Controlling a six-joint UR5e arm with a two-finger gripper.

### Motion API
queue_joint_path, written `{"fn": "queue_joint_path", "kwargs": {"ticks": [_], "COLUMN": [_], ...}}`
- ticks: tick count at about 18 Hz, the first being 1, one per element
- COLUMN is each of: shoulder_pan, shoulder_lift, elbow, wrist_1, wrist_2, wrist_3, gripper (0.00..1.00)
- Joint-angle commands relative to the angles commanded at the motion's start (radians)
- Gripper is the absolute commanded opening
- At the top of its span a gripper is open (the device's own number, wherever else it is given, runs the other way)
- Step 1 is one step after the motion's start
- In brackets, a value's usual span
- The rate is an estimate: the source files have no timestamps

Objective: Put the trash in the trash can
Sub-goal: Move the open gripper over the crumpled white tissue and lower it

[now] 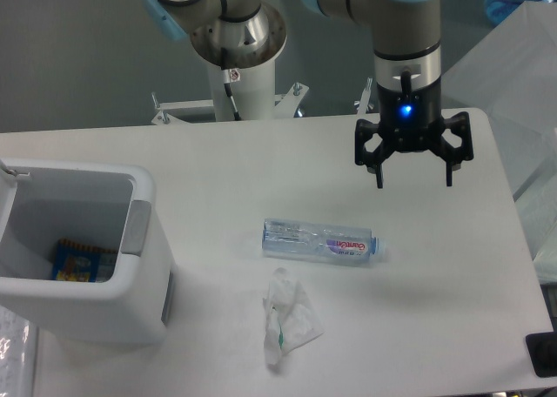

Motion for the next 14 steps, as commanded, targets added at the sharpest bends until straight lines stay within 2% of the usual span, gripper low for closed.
{"fn": "queue_joint_path", "kwargs": {"ticks": [6,11,14], "shoulder_pan": [-0.008,-0.038,-0.072], "shoulder_lift": [-0.014,-0.069,-0.116], "elbow": [0.018,-0.001,-0.005], "wrist_1": [0.003,0.014,0.073], "wrist_2": [0.005,0.000,0.006], "wrist_3": [-0.014,-0.009,-0.069], "gripper": [1.00,1.00,1.00]}}
